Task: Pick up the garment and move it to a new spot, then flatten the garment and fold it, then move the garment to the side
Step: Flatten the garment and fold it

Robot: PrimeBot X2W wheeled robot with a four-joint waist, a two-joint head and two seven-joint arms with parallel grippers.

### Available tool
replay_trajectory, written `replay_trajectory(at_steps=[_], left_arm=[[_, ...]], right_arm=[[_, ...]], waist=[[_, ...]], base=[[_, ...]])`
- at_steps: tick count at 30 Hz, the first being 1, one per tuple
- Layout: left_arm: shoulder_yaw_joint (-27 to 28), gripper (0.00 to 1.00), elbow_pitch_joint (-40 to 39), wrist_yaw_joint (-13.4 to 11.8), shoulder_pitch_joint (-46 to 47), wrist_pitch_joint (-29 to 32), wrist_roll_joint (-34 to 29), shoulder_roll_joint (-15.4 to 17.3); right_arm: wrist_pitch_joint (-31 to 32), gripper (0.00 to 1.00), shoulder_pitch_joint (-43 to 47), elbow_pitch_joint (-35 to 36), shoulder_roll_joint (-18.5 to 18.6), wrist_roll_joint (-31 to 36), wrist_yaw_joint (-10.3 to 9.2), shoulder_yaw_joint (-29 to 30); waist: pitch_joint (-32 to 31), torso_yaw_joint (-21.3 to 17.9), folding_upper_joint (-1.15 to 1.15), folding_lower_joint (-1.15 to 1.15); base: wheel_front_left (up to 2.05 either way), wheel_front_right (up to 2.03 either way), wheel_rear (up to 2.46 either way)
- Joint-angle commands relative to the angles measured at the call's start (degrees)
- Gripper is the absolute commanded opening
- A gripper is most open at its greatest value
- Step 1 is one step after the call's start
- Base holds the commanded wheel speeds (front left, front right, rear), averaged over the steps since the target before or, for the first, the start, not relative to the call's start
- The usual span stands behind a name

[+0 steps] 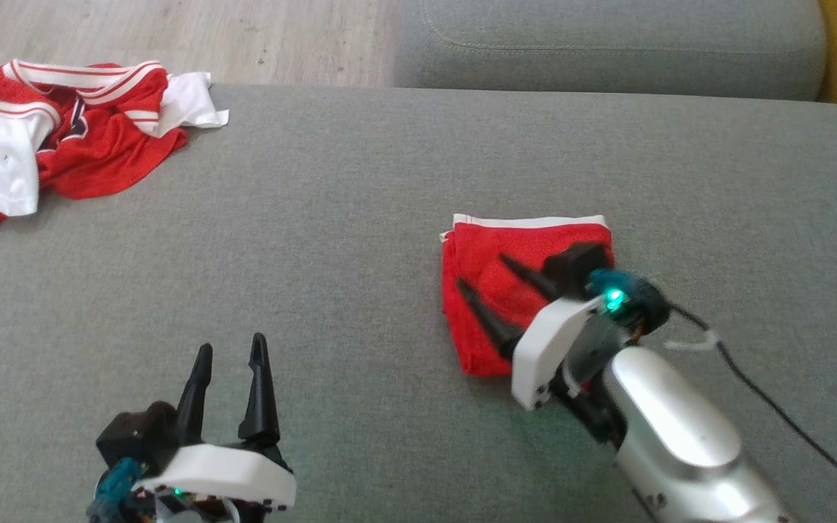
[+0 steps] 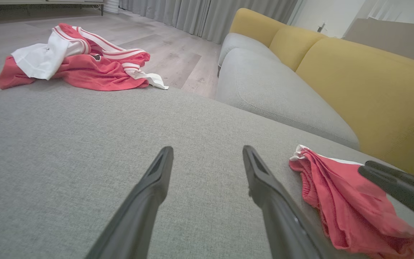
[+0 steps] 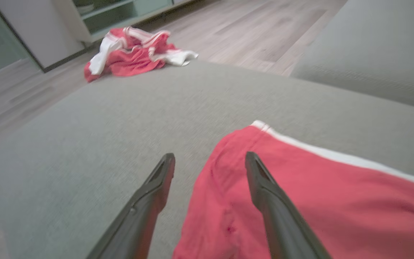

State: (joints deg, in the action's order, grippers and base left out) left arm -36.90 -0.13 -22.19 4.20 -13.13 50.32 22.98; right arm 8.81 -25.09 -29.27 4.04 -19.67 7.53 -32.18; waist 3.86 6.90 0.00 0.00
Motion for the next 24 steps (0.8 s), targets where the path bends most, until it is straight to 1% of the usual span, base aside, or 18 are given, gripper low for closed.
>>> replay_trajectory(at_steps=[1,7,11,12,13,15,19,24], left_arm=[[2.26,1.00,-1.46,-0.13,1.48,-0.52,-0.17,0.76],[2.20,1.00,-1.78,-0.22,1.39,-0.58,-0.28,0.84],[1.93,1.00,-1.94,-0.06,1.74,-0.55,-0.47,0.83],[1.84,1.00,-1.92,0.02,1.88,-0.52,-0.52,0.82],[1.77,1.00,-1.89,0.07,2.02,-0.46,-0.55,0.81],[1.71,1.00,-1.82,0.06,2.24,-0.38,-0.59,0.79],[1.75,1.00,-1.64,0.01,2.47,-0.34,-0.58,0.82],[2.02,1.00,-1.54,-0.06,2.41,-0.41,-0.49,0.97]], right_arm=[[-1.23,1.00,-1.10,2.63,-0.82,0.67,-0.04,0.87],[-4.25,1.00,0.36,5.15,0.66,6.10,-0.04,8.42],[-4.50,1.00,1.88,4.38,1.30,9.53,-0.04,10.09],[-4.48,0.89,2.18,3.73,1.52,10.37,-0.04,9.68],[-4.51,0.43,2.44,2.99,1.69,11.12,-0.04,9.20],[-4.54,0.00,2.96,1.24,1.62,11.63,-0.04,8.23],[-5.24,0.00,3.31,-1.93,1.22,11.14,-0.04,4.77],[-5.69,0.00,2.84,-4.53,0.60,9.11,-0.04,-2.28]], waist=[[-0.09,-0.18,0.00,0.00],[-0.03,-0.54,0.00,0.00],[0.69,-0.23,0.00,0.00],[0.87,-0.05,0.00,0.00],[1.03,0.14,0.00,0.00],[1.33,0.54,0.00,0.00],[1.68,1.36,0.00,0.00],[1.76,2.06,0.00,0.00]], base=[[0.00,0.00,0.00],[0.00,0.00,0.00],[0.00,0.00,0.00],[0.00,0.00,0.00],[0.00,0.00,0.00],[0.00,0.00,0.00],[0.00,0.00,0.00],[0.00,0.00,0.00]])
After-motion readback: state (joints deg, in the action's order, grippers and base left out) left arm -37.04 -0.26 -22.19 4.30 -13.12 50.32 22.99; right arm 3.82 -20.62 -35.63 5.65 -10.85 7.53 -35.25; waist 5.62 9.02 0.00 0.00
